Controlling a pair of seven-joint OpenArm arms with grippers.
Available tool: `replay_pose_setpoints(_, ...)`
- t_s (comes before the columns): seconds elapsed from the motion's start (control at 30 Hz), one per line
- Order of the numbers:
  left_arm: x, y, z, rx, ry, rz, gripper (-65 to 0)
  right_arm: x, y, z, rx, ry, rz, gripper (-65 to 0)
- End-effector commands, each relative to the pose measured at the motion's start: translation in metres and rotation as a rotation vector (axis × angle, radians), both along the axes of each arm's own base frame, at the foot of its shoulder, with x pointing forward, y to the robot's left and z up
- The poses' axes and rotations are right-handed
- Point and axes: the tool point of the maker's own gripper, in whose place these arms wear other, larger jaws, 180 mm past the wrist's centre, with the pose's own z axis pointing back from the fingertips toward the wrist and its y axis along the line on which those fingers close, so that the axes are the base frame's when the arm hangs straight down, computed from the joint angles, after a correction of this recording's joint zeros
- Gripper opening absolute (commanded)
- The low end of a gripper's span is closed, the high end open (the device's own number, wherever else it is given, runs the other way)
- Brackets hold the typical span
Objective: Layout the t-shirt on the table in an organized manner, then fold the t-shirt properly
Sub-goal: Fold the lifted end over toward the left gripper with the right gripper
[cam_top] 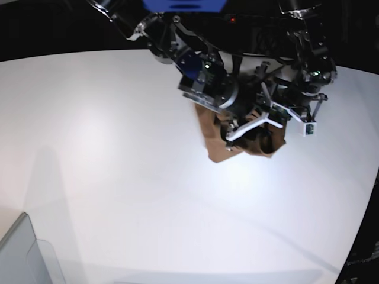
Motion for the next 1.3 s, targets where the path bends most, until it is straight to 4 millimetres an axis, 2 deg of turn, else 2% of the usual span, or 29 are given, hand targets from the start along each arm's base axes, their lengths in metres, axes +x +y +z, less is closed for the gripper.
replay_pose_setpoints(0.0,0.007,0.003,0.010,0.006,-0.039,0.002,-65.0,0.003,0.007,0.021,0.061,-0.034,0.007,-32.9)
replay_pose_setpoints(0.1,-0.003,0.013,0.010,0.039,-0.027,-0.004,-65.0,0.001,-0.001,0.021,0.057,-0.041,0.001,-32.9)
replay_pose_setpoints(0.23,-0.011,0.017,0.021,0.070,-0.046,-0.011,-65.0,0.021,-0.026,0.026,0.065,-0.058,-0.079,-33.0)
replay_pose_setpoints(0.37,-0.018,0.045,0.041,0.111,-0.085,0.065,-65.0,0.049,-0.064,0.032,0.073,-0.075,-0.200,-33.1)
replay_pose_setpoints(0.5,-0.023,0.069,0.052,0.142,-0.106,0.127,-65.0,0.068,-0.105,0.027,0.074,-0.058,-0.335,-33.2)
replay_pose_setpoints(0.57,-0.026,0.080,0.054,0.153,-0.108,0.157,-65.0,0.068,-0.121,0.024,0.077,-0.043,-0.386,-33.2)
replay_pose_setpoints(0.73,-0.028,0.088,0.055,0.156,-0.109,0.181,-65.0,0.049,-0.136,0.006,0.061,0.012,-0.421,-33.3)
replay_pose_setpoints(0.8,-0.027,0.087,0.055,0.155,-0.109,0.177,-65.0,0.034,-0.131,-0.005,0.055,0.048,-0.404,-33.3)
replay_pose_setpoints(0.9,-0.026,0.086,0.055,0.151,-0.111,0.178,-65.0,0.013,-0.114,-0.012,0.089,0.078,-0.357,-33.3)
replay_pose_setpoints(1.03,-0.022,0.086,0.057,0.150,-0.122,0.179,-65.0,-0.002,-0.095,-0.013,0.139,0.090,-0.307,-33.3)
replay_pose_setpoints(1.2,-0.024,0.088,0.057,0.152,-0.119,0.183,-65.0,-0.033,-0.057,-0.023,0.131,0.127,-0.170,-33.3)
replay_pose_setpoints(1.27,-0.026,0.088,0.055,0.152,-0.113,0.182,-65.0,-0.048,-0.048,-0.027,0.114,0.127,-0.107,-33.3)
